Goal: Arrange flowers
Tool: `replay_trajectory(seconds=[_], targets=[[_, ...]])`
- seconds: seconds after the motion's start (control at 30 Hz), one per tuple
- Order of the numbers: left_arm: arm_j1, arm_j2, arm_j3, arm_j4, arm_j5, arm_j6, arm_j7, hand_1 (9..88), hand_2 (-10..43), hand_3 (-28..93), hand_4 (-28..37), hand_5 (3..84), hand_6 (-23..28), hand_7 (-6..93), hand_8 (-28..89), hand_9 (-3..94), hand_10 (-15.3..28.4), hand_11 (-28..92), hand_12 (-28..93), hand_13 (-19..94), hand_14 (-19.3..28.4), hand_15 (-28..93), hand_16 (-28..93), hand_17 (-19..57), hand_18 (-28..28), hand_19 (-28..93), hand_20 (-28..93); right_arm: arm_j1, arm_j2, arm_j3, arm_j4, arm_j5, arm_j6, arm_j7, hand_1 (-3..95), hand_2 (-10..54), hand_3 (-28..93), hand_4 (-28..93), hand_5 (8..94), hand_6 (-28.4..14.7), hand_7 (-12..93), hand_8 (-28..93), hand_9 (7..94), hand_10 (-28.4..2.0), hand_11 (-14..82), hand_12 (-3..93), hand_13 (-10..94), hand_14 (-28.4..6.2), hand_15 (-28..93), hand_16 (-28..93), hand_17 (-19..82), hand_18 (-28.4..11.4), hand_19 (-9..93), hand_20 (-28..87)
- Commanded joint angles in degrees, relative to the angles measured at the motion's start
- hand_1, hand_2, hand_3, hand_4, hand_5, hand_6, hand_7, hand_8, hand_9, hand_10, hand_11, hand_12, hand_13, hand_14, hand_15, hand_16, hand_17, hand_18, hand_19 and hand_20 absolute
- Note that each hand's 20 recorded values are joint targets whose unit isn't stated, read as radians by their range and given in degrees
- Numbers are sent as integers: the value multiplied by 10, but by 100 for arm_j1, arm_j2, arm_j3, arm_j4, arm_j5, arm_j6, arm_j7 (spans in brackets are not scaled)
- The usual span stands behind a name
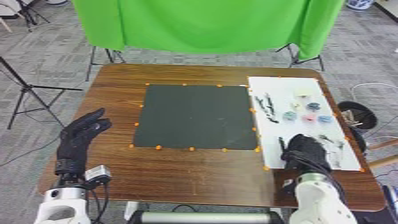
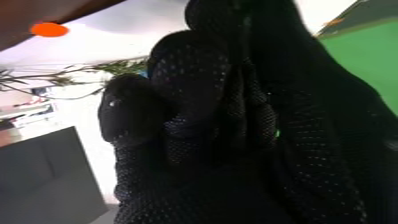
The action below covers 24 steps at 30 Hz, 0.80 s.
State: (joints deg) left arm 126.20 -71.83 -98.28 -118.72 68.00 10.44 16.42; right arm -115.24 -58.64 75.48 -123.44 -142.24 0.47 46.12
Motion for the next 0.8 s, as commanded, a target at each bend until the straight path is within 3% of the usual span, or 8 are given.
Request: replay_trajectory(seconds=[0.03,0.33,0.6,0.8], targets=[[21,-16,-12,-30,86,-112,-95,331,-94,688,-180,496,7,168,-80,499,128,231,138,408,171,284,-13,103,119,78,193,-192,-50,-165,228,634,-252,183,595,-95,532,-112,751,-37,198,168,906,-105,199,413,929,-15,503,313,696,-63,889,308],[35,-50,-29,-41,81,-97,-118,332,-94,687,-178,493,7,166,-79,498,129,230,139,408,170,284,-12,103,119,77,192,-385,25,-163,389,527,142,28,630,-95,593,-74,767,-45,277,176,934,-97,163,473,937,-4,511,294,732,-40,840,352],[22,-54,-28,-44,66,-96,-125,334,-93,686,-177,491,9,163,-78,496,129,231,140,407,171,284,-12,103,120,76,191,-329,202,-308,571,397,685,-186,599,-95,633,17,722,-47,450,89,900,-131,207,554,930,-6,538,354,730,-51,814,506],[-22,1,-23,-35,3,-99,-148,336,-91,683,-177,489,8,164,-78,494,130,231,139,406,172,283,-12,103,120,74,189,-218,446,-178,340,700,1093,-357,590,-95,643,44,717,-55,490,67,894,-140,233,565,915,-9,589,357,723,-55,848,512]])
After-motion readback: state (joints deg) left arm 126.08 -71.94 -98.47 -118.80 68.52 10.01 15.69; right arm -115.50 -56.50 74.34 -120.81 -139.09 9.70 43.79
